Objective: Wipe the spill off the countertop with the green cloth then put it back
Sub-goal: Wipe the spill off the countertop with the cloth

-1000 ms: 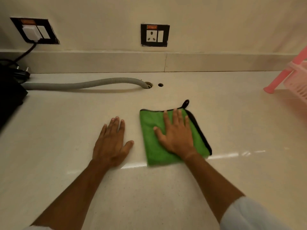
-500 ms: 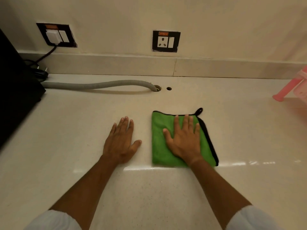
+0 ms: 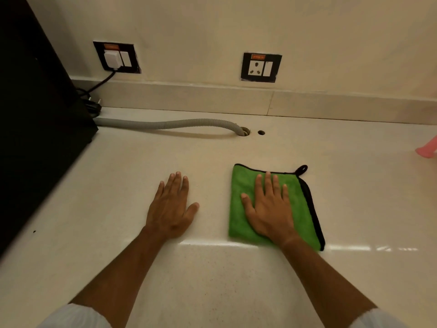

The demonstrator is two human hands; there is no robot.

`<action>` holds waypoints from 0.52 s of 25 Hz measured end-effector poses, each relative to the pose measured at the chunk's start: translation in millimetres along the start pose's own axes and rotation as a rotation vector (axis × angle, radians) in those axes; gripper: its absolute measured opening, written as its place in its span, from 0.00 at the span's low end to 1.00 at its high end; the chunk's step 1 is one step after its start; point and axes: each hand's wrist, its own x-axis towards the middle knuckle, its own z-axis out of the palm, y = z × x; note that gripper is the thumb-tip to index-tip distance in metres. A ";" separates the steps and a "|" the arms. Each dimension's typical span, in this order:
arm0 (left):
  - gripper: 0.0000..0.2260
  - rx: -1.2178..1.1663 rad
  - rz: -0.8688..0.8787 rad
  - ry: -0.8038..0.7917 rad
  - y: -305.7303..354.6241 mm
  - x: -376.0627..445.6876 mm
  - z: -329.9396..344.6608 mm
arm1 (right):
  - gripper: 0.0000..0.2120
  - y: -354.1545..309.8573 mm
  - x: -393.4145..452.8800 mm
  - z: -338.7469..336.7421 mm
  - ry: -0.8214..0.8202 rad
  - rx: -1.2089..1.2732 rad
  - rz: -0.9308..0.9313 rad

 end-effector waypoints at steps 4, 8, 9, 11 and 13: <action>0.36 -0.008 0.006 0.046 0.5 2.5 3.2 | 0.37 -34.3 12.0 4.2 -0.020 0.004 -0.157; 0.37 -0.013 0.000 0.058 -2.7 1.1 5.7 | 0.37 -21.6 -25.5 16.7 0.025 0.010 -0.186; 0.36 -0.006 0.000 0.060 -2.9 0.8 6.0 | 0.37 -18.7 -23.9 16.5 0.036 0.009 -0.128; 0.36 0.000 0.003 0.057 -0.8 2.2 7.3 | 0.38 -21.1 -6.5 10.8 0.019 0.012 -0.014; 0.35 -0.006 0.002 0.076 -1.2 2.5 7.7 | 0.38 -32.9 12.7 4.9 -0.010 0.005 -0.008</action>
